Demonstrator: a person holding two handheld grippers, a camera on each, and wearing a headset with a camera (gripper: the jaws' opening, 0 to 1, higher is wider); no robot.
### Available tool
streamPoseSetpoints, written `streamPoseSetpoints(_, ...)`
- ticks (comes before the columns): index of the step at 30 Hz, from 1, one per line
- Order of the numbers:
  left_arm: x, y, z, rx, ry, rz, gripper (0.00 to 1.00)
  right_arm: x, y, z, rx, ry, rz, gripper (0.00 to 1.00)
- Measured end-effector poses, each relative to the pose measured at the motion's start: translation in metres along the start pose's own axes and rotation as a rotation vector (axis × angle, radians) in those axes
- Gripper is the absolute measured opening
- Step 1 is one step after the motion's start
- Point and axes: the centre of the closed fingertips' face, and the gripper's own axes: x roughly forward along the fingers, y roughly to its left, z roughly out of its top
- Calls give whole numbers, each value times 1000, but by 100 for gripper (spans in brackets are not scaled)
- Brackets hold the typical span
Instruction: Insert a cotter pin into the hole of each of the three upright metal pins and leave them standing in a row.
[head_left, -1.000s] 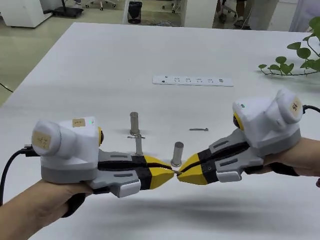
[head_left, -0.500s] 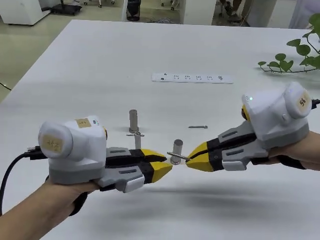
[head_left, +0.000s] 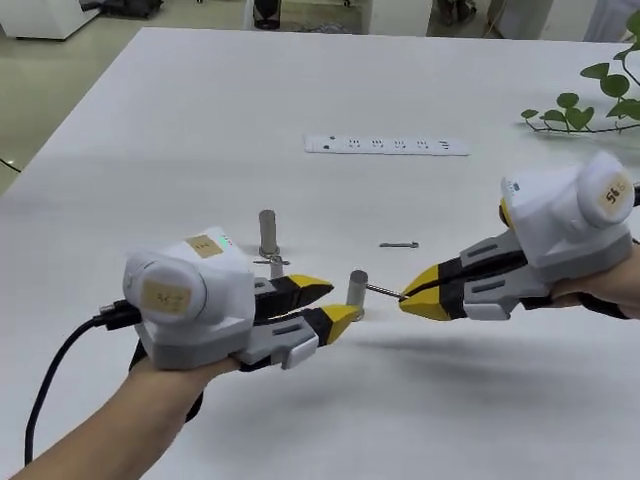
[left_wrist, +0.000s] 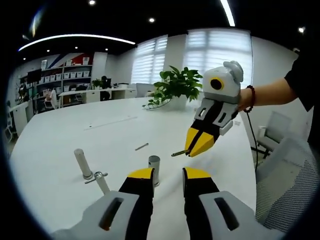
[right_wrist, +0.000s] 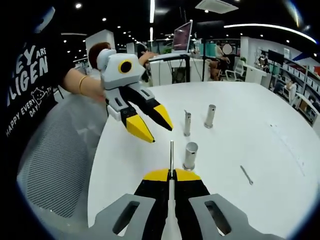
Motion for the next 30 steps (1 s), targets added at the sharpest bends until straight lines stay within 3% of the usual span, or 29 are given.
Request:
streamPoseSetpoints(7,16,13,-10,-23,13,75,21,5,-10,-9,-14,36,-19,0)
streamPoseSetpoints(15,32,21,-19,-30,49,110,21,8,-21,-20,-29,74,-40,0)
streamPoseSetpoints(22,43,27,-26,-39,74,123,21,8,-30,-24,-31,81,-51,0)
streamPoseSetpoints(30,56,25,-31,-47,101,117,18,11,-32,-24,-35,76,-43,0)
